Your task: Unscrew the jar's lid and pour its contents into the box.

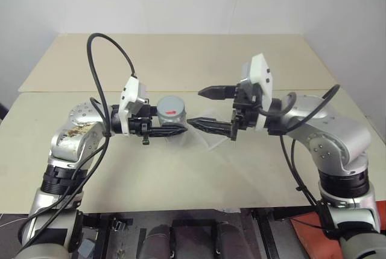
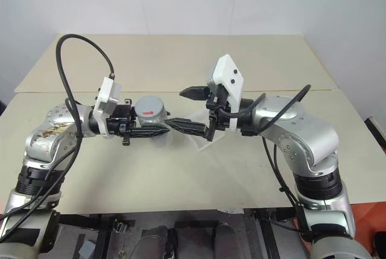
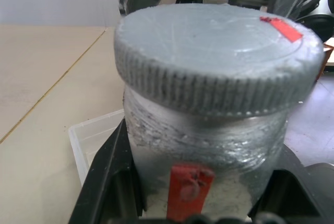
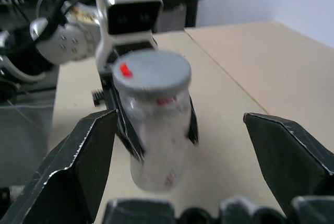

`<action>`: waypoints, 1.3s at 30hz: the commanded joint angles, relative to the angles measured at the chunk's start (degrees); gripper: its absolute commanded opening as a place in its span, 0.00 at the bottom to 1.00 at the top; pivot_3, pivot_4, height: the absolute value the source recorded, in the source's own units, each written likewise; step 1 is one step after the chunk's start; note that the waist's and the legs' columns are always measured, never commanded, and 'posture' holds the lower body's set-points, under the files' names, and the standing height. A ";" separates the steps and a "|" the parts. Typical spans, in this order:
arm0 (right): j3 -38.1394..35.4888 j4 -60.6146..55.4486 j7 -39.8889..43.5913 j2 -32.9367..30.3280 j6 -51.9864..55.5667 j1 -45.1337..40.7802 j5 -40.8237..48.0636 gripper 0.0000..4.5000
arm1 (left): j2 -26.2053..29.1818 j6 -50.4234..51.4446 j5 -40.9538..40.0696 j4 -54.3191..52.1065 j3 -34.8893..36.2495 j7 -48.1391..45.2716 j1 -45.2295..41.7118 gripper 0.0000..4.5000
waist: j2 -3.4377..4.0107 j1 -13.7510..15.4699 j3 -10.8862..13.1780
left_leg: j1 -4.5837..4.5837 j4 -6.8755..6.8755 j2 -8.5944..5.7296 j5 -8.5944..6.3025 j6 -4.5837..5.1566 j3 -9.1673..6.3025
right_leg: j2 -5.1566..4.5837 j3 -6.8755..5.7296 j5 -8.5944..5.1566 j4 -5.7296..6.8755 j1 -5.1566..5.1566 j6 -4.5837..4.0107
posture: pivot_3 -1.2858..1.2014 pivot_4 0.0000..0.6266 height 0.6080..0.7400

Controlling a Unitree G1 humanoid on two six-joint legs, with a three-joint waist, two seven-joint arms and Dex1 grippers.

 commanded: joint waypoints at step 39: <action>-6.75 5.43 -8.03 3.57 3.22 -6.67 1.85 0.62 | -0.82 -0.38 -1.10 -3.54 0.51 1.41 0.81 0.43 | 0.00 0.05 0.00 | 0.00 0.00 -0.01 0.00 0.00 0.01 | -0.01 -0.01 0.00 0.01 0.00 -0.01 | 0.52 0.24 1.00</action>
